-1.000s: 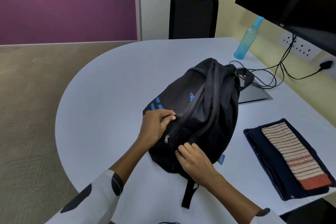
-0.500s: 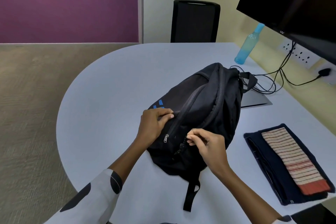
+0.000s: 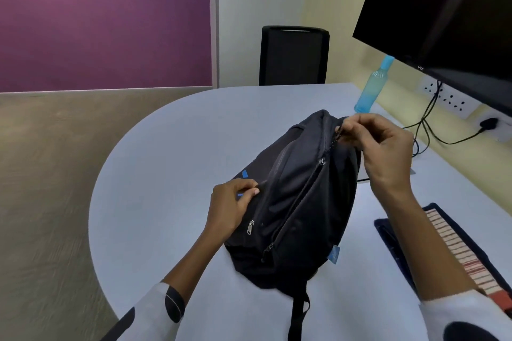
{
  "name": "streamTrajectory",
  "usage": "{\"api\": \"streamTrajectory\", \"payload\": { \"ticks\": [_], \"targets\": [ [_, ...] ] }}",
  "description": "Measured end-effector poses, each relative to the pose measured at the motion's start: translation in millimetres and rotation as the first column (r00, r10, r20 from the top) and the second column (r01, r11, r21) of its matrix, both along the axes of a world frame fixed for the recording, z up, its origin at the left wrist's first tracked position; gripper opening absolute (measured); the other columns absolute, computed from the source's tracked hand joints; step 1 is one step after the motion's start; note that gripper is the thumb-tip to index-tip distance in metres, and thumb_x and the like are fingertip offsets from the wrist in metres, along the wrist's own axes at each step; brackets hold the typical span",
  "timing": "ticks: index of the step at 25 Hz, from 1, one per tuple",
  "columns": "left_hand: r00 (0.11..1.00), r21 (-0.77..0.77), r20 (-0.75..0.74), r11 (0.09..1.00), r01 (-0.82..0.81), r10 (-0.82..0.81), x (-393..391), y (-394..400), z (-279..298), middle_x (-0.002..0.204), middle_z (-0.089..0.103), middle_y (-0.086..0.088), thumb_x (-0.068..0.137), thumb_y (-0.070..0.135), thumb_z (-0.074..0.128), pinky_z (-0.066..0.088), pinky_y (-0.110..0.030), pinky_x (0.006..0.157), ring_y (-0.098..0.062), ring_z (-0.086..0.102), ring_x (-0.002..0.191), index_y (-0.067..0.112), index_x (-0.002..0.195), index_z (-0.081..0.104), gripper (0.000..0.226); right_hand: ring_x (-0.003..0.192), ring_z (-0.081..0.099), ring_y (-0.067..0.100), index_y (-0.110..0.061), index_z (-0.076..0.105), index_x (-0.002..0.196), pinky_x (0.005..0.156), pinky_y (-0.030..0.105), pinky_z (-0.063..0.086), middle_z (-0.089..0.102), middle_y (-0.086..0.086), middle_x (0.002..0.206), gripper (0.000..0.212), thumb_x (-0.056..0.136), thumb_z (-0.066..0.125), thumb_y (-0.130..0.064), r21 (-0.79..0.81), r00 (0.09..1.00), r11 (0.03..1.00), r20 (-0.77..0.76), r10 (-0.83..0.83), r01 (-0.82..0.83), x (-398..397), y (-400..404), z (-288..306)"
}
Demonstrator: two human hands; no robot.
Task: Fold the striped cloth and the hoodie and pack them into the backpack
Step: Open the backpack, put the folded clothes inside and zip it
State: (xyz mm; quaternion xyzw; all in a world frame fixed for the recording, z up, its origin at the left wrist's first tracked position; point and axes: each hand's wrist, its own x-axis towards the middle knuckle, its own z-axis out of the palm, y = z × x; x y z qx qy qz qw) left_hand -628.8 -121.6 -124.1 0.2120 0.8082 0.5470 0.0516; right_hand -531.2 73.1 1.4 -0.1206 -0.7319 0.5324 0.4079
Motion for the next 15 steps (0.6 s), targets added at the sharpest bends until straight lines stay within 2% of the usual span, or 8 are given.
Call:
{"api": "streamTrajectory", "payload": {
  "ticks": [2,3,5,7,9,11,13,15],
  "targets": [
    [0.999,0.104,-0.035,0.994,0.015,-0.011,13.4,4.2,12.8,0.099,0.068,0.016,0.085,0.015,0.066,0.05,-0.026,0.092,0.004,0.062,0.094,0.024,0.099,0.068,0.017,0.068,0.069,0.025,-0.012,0.07,0.079,0.065,0.03,0.059,0.069,0.007,0.073,0.012,0.087,0.065,-0.005,-0.022,0.997,0.998,0.024,0.067,-0.066,-7.0,-1.7,7.6],
    [0.998,0.139,-0.058,0.989,0.047,-0.039,24.2,9.0,24.3,0.109,0.065,0.017,0.083,0.025,0.067,0.048,-0.025,0.095,0.005,0.058,0.103,0.026,0.11,0.064,0.027,0.066,0.069,0.025,-0.01,0.07,0.079,0.062,0.029,0.059,0.069,0.007,0.071,0.012,0.087,0.064,-0.004,-0.028,0.993,0.994,0.048,0.11,-0.109,-10.0,-7.6,8.6],
    [0.992,0.105,-0.063,0.987,0.117,-0.111,44.6,25.8,46.8,0.13,0.051,0.021,0.076,0.057,0.066,0.04,-0.017,0.099,0.008,0.045,0.119,0.031,0.132,0.047,0.065,0.064,0.068,0.026,-0.008,0.071,0.078,0.059,0.029,0.059,0.069,0.009,0.07,0.011,0.087,0.065,-0.004,-0.036,0.98,0.983,0.077,0.182,-0.18,-13.2,-21.8,10.3],
    [0.99,0.021,-0.102,0.995,0.098,-0.096,54.8,44.3,59.1,0.136,0.043,0.019,0.072,0.067,0.062,0.036,-0.018,0.099,0.005,0.039,0.123,0.032,0.138,0.036,0.078,0.064,0.068,0.027,-0.006,0.071,0.079,0.059,0.03,0.059,0.068,0.01,0.07,0.01,0.086,0.065,-0.002,-0.05,0.962,0.964,0.058,0.265,-0.263,-14.7,-33.7,12.8],
    [0.986,0.005,-0.164,1.0,0.014,-0.013,49.6,53.1,60.7,0.118,0.056,0.015,0.083,0.049,0.062,0.04,-0.015,0.089,0.003,0.051,0.109,0.027,0.126,0.049,0.05,0.065,0.069,0.029,-0.006,0.072,0.079,0.06,0.032,0.06,0.069,0.011,0.07,0.01,0.085,0.065,-0.001,-0.045,0.946,0.947,0.044,0.321,-0.32,-17.4,-42.6,14.2],
    [0.98,0.036,-0.187,0.998,-0.058,0.064,38.1,46.9,63.3,0.078,0.06,0.017,0.09,0.024,0.06,0.039,-0.008,0.067,0.004,0.057,0.077,0.024,0.094,0.06,0.004,0.067,0.07,0.033,-0.004,0.071,0.08,0.06,0.032,0.06,0.069,0.012,0.071,0.009,0.085,0.065,-0.001,-0.068,0.944,0.942,0.018,0.33,-0.329,-23.6,-45.0,14.5],
    [0.964,0.034,-0.249,0.996,-0.085,0.091,25.2,36.4,68.1,0.059,0.054,0.016,0.088,0.008,0.057,0.035,-0.009,0.058,-0.001,0.054,0.063,0.028,0.078,0.062,0.022,0.065,0.069,0.029,-0.001,0.069,0.079,0.059,0.029,0.059,0.067,0.013,0.07,0.009,0.086,0.064,0.0,-0.167,0.957,0.942,-0.024,0.29,-0.29,-32.0,-38.7,15.4],
    [0.964,0.008,-0.259,0.998,-0.057,0.057,12.8,23.4,77.3,0.065,0.063,0.014,0.082,0.0,0.053,0.038,-0.009,0.061,-0.004,0.057,0.066,0.027,0.09,0.072,0.034,0.061,0.067,0.023,0.0,0.067,0.078,0.06,0.027,0.059,0.067,0.011,0.066,0.011,0.087,0.062,0.0,-0.319,0.969,0.915,-0.071,0.236,-0.246,-40.4,-26.1,15.7]
  ]
}}
